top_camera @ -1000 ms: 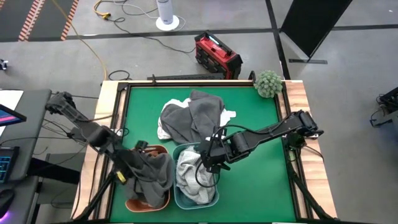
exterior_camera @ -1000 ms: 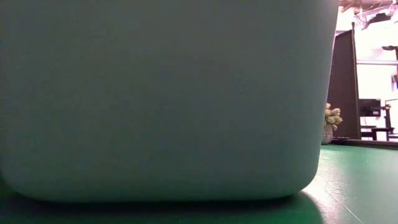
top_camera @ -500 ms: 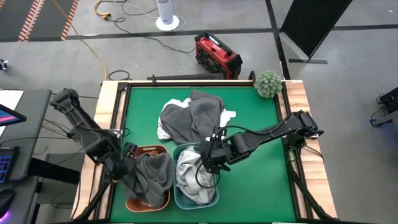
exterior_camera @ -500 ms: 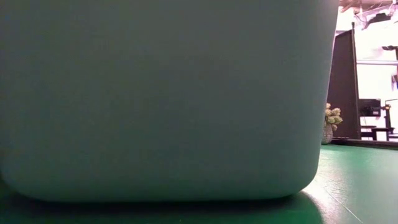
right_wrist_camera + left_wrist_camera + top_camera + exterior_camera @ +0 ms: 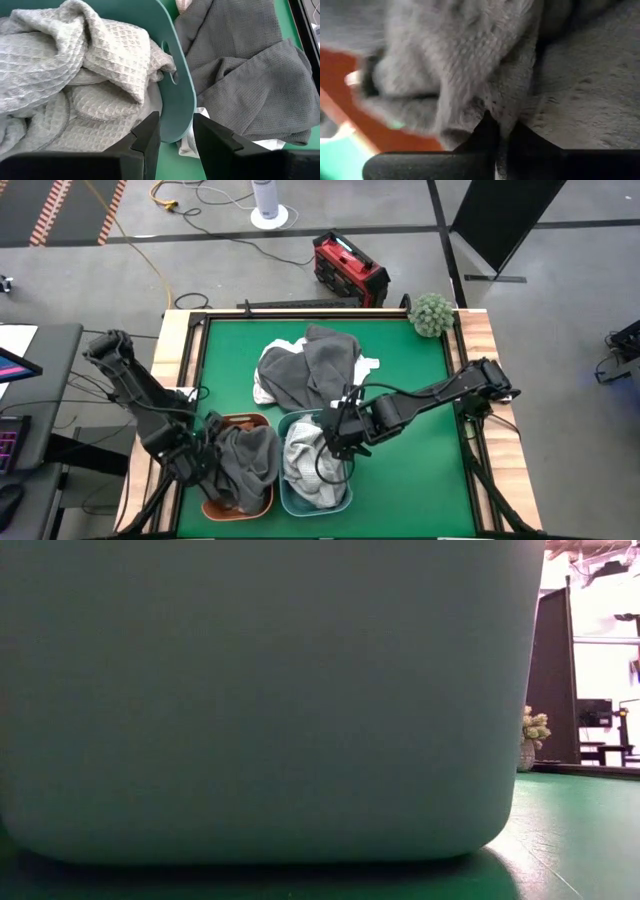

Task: Sort towels by color in basket
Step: Put the bottom black towel into the orange bin

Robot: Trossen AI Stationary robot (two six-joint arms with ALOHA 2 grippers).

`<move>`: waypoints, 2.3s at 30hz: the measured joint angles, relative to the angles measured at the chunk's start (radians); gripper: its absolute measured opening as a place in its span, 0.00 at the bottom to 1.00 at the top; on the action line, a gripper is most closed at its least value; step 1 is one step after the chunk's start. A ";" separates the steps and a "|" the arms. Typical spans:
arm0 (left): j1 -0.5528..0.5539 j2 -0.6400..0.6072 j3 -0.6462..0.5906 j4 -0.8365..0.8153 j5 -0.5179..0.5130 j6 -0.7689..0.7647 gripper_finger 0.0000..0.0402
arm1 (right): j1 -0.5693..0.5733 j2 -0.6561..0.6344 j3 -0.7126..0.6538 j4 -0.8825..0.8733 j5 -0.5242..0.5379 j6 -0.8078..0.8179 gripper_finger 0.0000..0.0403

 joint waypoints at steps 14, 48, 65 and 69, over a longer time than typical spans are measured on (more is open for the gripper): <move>-0.115 -0.004 0.490 -0.329 -0.245 -0.127 0.00 | 0.010 0.000 0.000 0.000 0.000 0.002 0.37; -0.255 -0.041 0.555 -0.366 -0.738 -0.462 0.00 | -0.014 0.300 0.004 1.346 -0.278 -0.594 0.37; -0.230 -0.065 0.511 -0.159 -0.742 -0.365 0.00 | -0.111 0.668 0.525 0.899 -0.274 -0.560 0.22; -0.230 -0.065 0.511 -0.148 -0.730 -0.348 0.00 | -0.115 0.671 0.554 0.834 -0.271 -0.542 0.21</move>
